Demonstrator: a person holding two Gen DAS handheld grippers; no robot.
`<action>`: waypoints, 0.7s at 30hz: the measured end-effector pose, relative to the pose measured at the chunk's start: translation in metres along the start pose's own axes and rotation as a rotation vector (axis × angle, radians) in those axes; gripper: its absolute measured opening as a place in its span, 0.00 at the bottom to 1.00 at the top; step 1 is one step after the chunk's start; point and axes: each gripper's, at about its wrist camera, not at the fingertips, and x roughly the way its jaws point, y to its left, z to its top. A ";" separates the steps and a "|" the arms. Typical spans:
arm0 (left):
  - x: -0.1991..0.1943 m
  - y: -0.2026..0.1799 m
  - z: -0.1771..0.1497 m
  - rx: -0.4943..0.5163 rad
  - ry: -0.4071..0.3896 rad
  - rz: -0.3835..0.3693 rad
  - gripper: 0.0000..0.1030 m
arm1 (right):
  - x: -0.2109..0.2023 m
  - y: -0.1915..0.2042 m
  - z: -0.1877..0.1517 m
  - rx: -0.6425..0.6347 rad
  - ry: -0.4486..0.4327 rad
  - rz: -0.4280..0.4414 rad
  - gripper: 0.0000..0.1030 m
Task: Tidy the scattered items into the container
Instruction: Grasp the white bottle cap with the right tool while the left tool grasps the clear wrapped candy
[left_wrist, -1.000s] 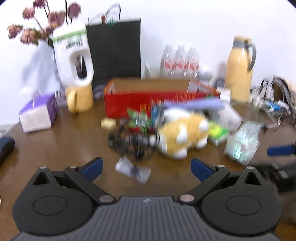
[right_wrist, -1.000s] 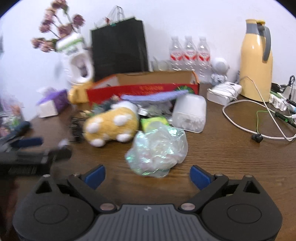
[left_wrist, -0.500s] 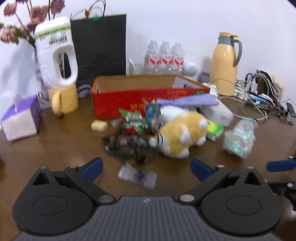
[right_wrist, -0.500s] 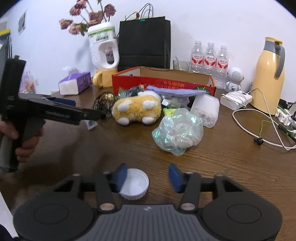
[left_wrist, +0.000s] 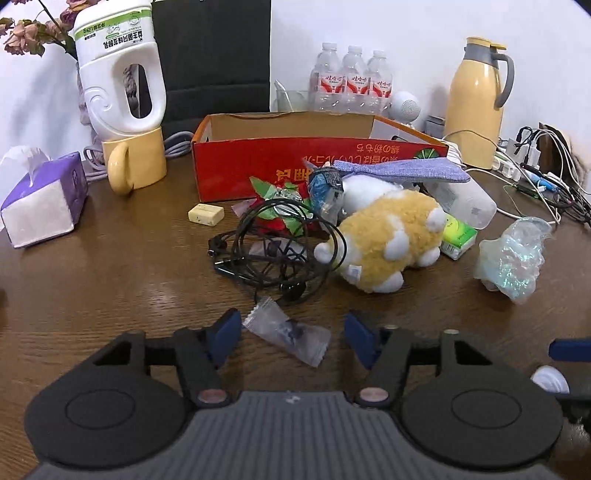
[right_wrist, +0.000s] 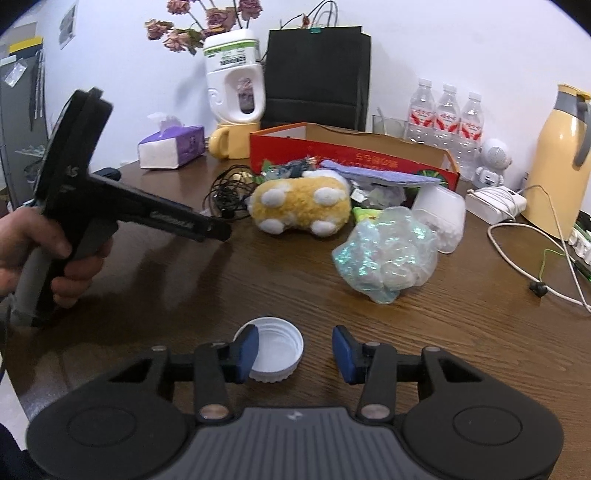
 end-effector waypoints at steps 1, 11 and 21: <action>0.000 0.000 0.000 0.001 -0.001 0.002 0.52 | 0.001 0.001 0.000 -0.003 0.003 0.006 0.42; -0.013 -0.005 -0.006 0.012 -0.034 0.026 0.12 | -0.010 0.005 0.004 0.020 -0.039 0.062 0.48; -0.069 -0.025 -0.030 0.027 -0.134 0.038 0.11 | 0.005 0.016 -0.002 -0.007 -0.012 0.023 0.38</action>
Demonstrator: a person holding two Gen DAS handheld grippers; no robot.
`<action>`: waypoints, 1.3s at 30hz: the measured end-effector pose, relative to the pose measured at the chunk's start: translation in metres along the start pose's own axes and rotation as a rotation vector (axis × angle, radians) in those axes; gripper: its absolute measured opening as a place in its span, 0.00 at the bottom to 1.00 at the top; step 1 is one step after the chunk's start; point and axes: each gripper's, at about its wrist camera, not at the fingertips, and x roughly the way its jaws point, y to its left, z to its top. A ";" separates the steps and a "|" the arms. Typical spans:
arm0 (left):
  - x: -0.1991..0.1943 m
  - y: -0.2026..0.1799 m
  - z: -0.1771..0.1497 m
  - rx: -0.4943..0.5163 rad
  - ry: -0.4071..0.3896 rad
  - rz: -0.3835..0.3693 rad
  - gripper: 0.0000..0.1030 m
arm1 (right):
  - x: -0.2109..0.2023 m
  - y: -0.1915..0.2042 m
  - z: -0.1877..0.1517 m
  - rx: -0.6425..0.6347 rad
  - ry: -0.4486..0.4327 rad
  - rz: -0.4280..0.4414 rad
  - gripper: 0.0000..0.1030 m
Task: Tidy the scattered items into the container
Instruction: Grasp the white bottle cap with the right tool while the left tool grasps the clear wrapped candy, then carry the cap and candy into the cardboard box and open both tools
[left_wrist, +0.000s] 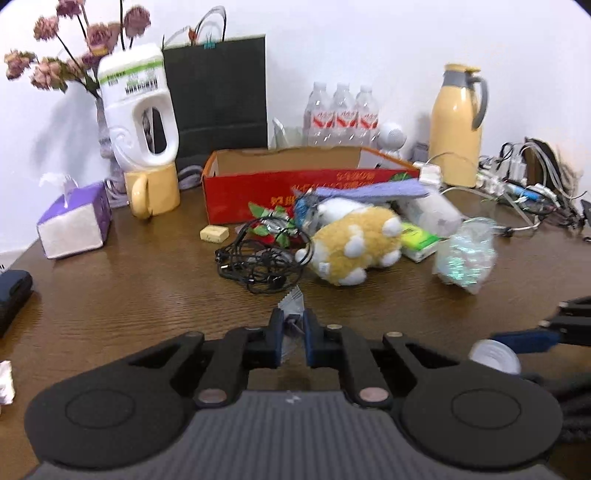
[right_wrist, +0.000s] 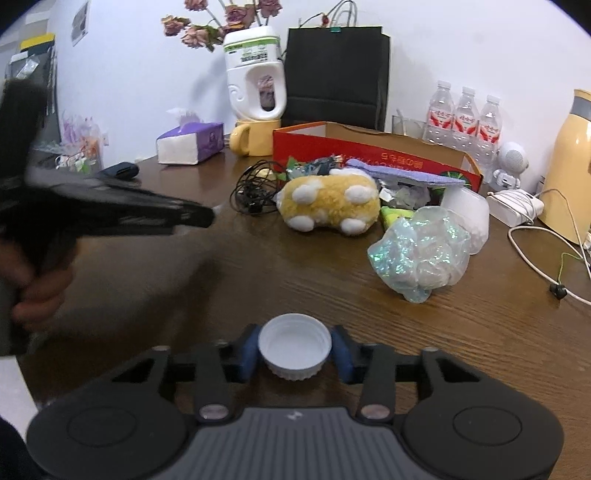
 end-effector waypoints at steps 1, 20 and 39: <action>-0.006 -0.002 -0.002 0.003 -0.013 0.005 0.11 | 0.000 0.000 0.000 0.003 -0.003 0.000 0.38; -0.050 -0.020 0.074 -0.023 -0.307 -0.051 0.11 | -0.064 -0.046 0.074 0.072 -0.373 -0.138 0.38; 0.260 0.004 0.296 -0.207 0.163 -0.094 0.11 | 0.167 -0.220 0.308 0.245 0.051 -0.121 0.38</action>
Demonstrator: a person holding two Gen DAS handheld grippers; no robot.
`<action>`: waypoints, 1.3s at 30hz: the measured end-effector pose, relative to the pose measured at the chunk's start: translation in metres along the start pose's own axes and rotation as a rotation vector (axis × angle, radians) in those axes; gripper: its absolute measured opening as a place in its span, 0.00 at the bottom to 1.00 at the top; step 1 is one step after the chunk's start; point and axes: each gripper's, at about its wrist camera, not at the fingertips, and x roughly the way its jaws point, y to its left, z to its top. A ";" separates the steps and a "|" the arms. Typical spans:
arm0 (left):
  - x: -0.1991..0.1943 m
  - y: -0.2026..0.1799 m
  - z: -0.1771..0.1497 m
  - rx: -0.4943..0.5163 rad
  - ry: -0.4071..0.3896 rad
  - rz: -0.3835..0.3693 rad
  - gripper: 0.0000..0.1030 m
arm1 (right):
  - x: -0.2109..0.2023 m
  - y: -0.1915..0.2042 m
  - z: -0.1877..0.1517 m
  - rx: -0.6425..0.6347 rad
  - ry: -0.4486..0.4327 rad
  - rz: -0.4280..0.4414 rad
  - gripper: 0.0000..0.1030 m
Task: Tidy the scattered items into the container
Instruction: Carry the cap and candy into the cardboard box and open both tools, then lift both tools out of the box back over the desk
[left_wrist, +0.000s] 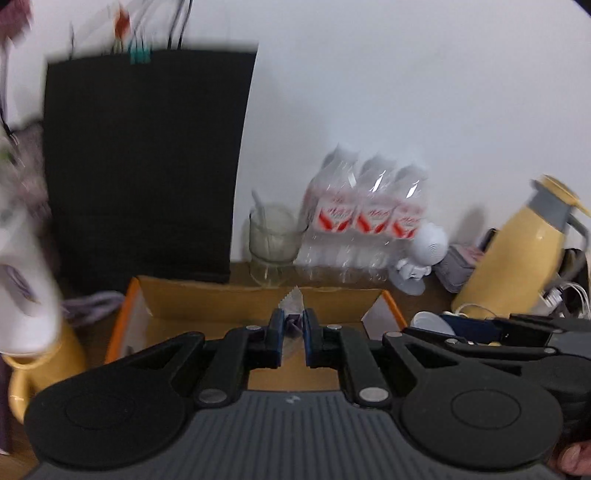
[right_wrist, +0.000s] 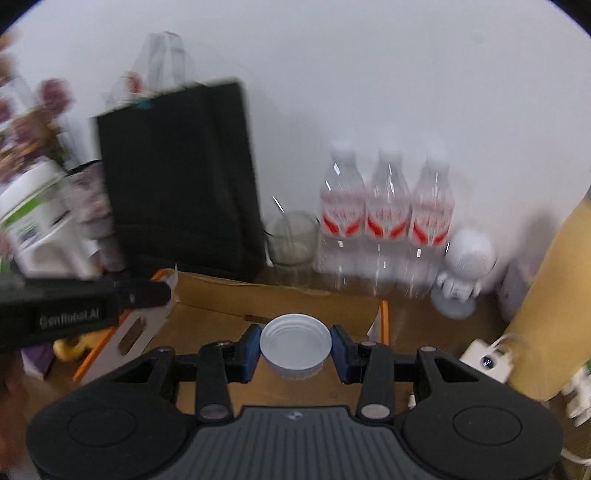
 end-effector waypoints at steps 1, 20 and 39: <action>0.014 0.002 0.002 -0.010 0.024 0.006 0.11 | 0.015 -0.005 0.005 0.022 0.040 0.005 0.38; 0.170 0.030 -0.016 -0.053 0.337 0.061 0.14 | 0.183 -0.017 0.001 -0.039 0.389 -0.099 0.37; 0.053 0.052 -0.008 -0.027 0.323 0.167 1.00 | 0.090 0.001 0.005 0.039 0.350 -0.053 0.60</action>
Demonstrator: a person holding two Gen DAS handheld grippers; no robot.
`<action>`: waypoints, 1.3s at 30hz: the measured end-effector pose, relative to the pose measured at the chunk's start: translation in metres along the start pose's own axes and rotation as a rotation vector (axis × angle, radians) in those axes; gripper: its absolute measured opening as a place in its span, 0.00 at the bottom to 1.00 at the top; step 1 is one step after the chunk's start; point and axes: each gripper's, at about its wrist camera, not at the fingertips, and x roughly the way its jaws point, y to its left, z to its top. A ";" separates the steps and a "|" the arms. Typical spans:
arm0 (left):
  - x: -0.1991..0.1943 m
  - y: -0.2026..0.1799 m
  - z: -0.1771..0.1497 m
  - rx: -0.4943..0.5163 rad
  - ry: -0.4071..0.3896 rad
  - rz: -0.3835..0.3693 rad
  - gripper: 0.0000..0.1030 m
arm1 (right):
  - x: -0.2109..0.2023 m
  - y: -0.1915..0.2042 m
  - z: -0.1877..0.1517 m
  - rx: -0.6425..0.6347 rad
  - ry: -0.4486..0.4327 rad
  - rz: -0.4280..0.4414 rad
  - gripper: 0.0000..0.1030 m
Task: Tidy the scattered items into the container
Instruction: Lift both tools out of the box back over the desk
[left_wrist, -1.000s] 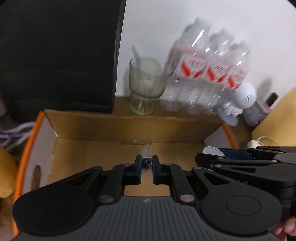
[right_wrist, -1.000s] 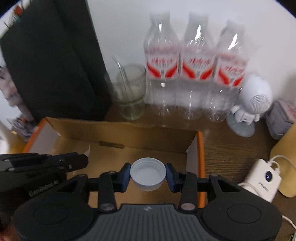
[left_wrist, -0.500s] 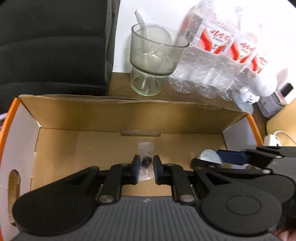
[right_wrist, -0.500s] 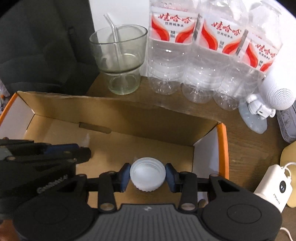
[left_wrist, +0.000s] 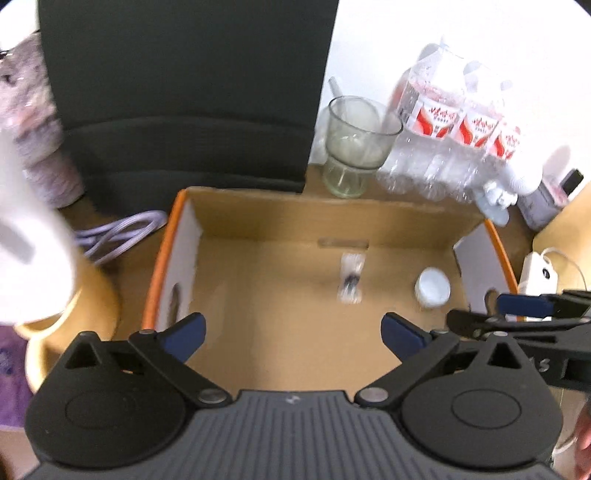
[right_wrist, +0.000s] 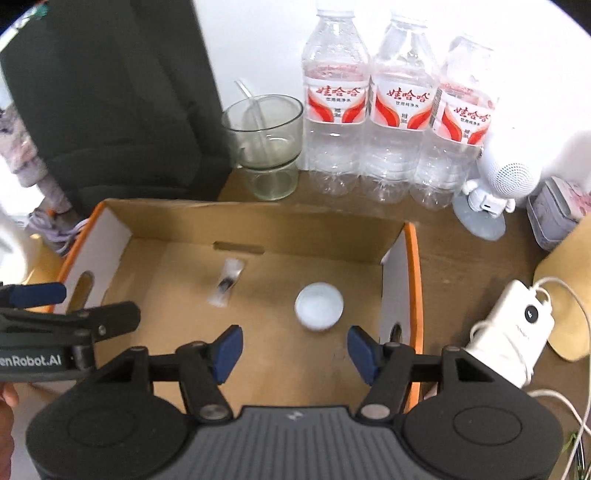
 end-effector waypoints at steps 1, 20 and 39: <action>-0.008 0.000 -0.003 0.010 -0.006 0.014 1.00 | -0.008 0.003 -0.003 -0.006 -0.006 -0.002 0.60; -0.100 -0.009 -0.075 0.017 -0.166 0.082 1.00 | -0.111 0.042 -0.070 -0.085 -0.235 -0.030 0.67; -0.120 -0.005 -0.184 -0.016 -0.596 -0.012 1.00 | -0.132 0.034 -0.181 -0.090 -0.618 0.015 0.78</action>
